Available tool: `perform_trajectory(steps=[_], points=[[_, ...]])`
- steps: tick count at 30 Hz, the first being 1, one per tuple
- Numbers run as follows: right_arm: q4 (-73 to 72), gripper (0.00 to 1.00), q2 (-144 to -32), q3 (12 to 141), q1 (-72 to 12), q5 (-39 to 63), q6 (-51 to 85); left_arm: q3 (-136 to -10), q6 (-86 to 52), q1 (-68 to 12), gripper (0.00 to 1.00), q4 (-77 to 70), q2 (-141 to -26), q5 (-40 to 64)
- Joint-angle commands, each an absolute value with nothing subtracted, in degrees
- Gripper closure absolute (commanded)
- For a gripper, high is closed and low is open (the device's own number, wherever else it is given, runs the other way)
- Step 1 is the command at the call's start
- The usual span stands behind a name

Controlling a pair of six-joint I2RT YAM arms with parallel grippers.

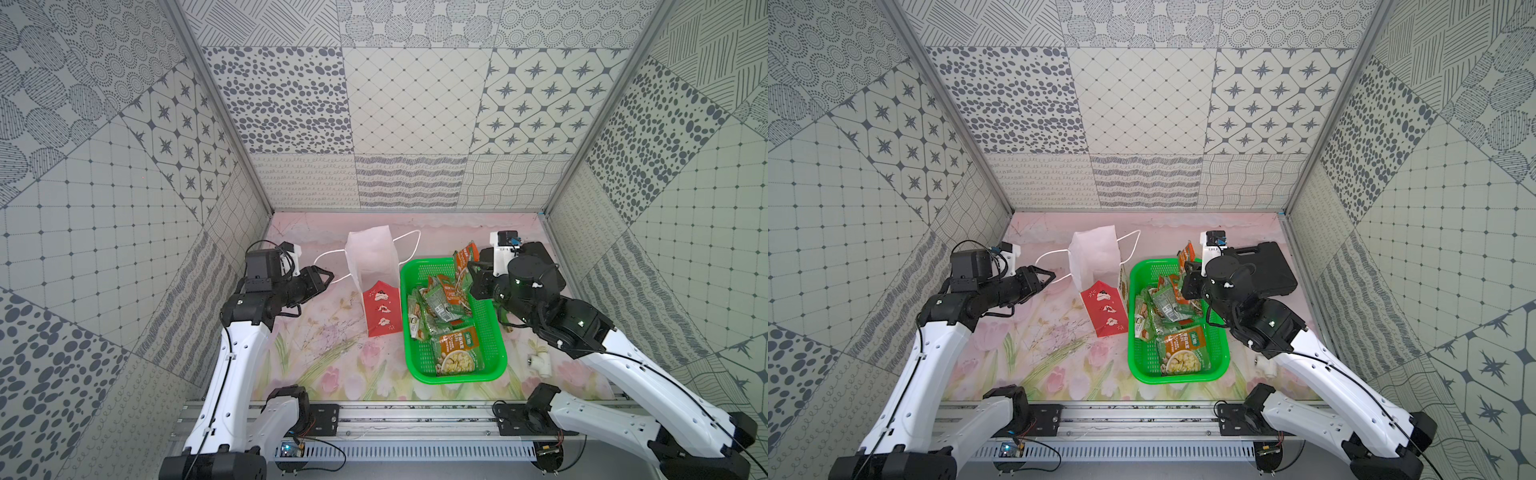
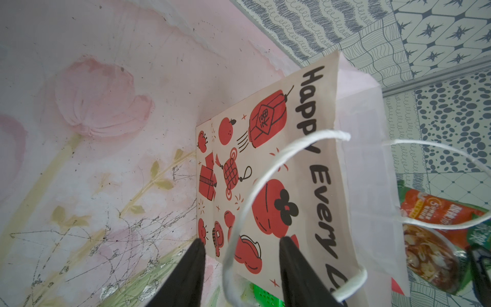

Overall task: Place the condiment packets inside the bag
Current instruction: Pick up the condiment packet from the storage box, then place the condiment packet in the paper bag.

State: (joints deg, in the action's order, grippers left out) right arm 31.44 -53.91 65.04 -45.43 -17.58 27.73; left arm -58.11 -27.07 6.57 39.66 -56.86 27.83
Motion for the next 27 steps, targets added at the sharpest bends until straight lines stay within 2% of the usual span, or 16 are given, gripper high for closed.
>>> perform_trajectory(steps=[1,12,19,27], points=[[23.65,1.0,-53.01,69.71,-45.8,-11.88,24.44,-58.21,-26.72,6.86,0.51,39.34,-57.15,26.82],[12.56,1.0,-61.89,80.54,-48.19,3.25,24.59,-58.5,-26.54,6.88,0.51,40.15,-57.75,25.87],[11.29,1.0,-70.96,87.48,-53.44,4.04,22.28,-58.36,-26.63,6.83,0.51,40.08,-58.36,26.72],[11.78,1.0,-80.17,90.66,-55.12,3.15,22.32,-58.37,-26.63,6.9,0.5,40.03,-58.38,26.97]])
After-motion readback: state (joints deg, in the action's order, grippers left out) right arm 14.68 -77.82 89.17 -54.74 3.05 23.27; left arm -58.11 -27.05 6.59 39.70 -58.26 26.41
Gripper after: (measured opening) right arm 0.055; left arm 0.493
